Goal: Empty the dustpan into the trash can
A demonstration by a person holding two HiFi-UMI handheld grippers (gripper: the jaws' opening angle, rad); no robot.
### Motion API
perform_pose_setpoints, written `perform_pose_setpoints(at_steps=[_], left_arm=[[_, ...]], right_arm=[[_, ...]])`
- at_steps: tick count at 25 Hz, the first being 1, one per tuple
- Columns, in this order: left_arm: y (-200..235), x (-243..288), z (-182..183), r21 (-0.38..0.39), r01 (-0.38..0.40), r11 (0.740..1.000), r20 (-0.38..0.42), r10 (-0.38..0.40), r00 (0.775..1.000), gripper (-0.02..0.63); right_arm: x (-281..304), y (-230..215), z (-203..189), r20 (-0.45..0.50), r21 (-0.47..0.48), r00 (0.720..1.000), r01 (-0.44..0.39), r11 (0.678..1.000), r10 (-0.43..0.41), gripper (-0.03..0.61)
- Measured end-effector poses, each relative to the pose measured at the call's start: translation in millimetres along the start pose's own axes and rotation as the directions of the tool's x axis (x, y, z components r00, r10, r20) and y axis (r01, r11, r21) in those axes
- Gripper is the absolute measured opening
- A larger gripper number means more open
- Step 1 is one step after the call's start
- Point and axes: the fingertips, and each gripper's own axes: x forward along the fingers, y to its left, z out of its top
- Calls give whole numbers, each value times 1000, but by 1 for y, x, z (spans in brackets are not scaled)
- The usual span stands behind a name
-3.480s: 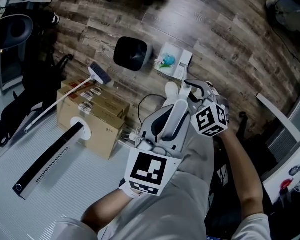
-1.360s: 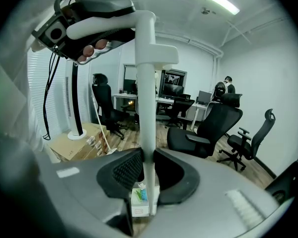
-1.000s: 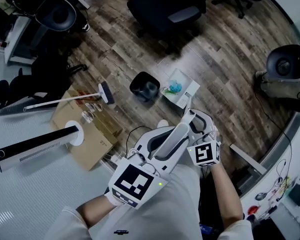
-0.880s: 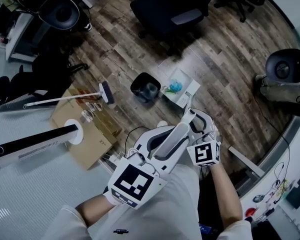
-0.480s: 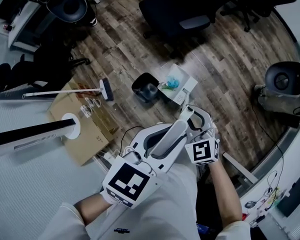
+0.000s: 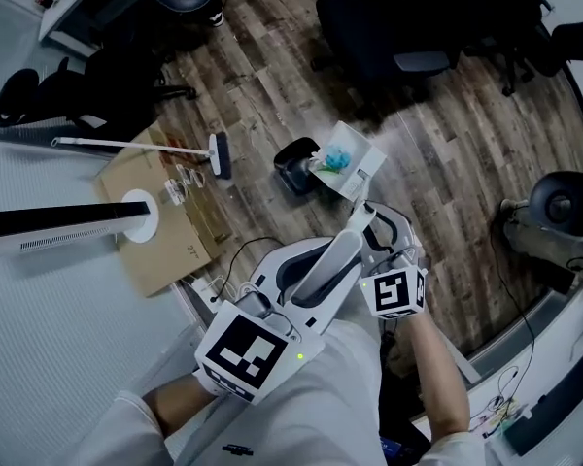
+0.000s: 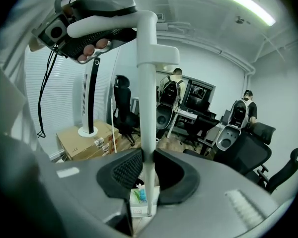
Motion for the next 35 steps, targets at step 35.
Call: perform_pose_setpoints(at_steps=[35], left_arm=[[120, -71, -25, -327, -183, 927, 188, 253, 949, 121]], right_arm=[[109, 74, 36, -70, -247, 950, -311, 917, 304, 86]])
